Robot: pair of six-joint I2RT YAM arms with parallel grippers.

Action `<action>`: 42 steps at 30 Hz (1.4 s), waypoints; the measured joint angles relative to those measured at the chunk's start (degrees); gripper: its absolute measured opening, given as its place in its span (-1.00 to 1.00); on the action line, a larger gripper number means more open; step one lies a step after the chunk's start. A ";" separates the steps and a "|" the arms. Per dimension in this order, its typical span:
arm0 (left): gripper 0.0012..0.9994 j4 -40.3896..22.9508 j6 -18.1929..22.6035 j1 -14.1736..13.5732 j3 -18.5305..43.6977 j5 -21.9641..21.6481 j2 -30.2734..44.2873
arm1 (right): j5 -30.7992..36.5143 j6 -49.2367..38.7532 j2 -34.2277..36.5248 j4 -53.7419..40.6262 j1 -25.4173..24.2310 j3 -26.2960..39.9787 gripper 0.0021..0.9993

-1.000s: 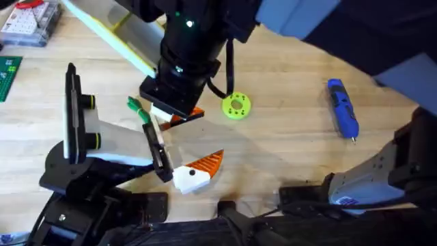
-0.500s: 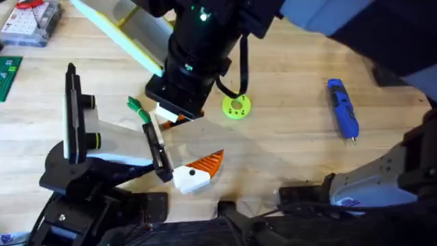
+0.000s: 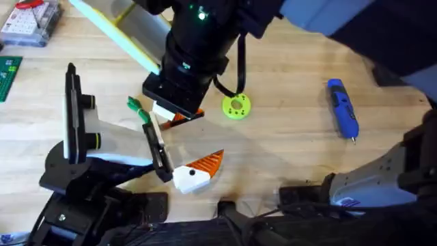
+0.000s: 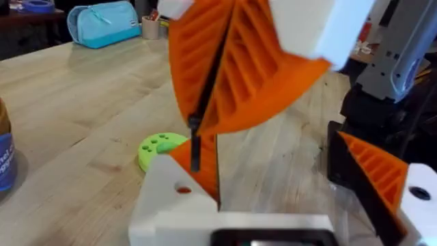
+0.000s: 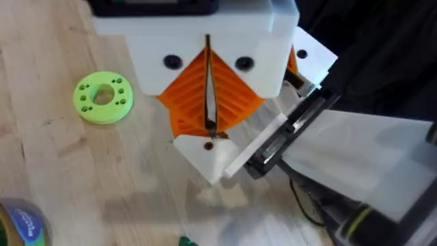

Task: Pick up the gripper from the table and insert it into the empty holder that is missing its gripper. Then pick up a screw, insert it into the mounting hole, and use the screwdriver to tighten it. Finally, clean up the table by picking up the vegetable and placing it into the bucket.

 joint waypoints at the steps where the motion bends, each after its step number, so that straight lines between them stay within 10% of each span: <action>1: 0.98 0.00 0.00 0.00 0.00 0.00 0.00 | 0.00 0.00 0.00 0.00 0.00 0.00 -0.99; 42: 0.98 0.00 0.00 0.00 0.00 0.00 -0.02 | 0.07 -1.49 3.28 -0.22 0.00 0.00 -0.99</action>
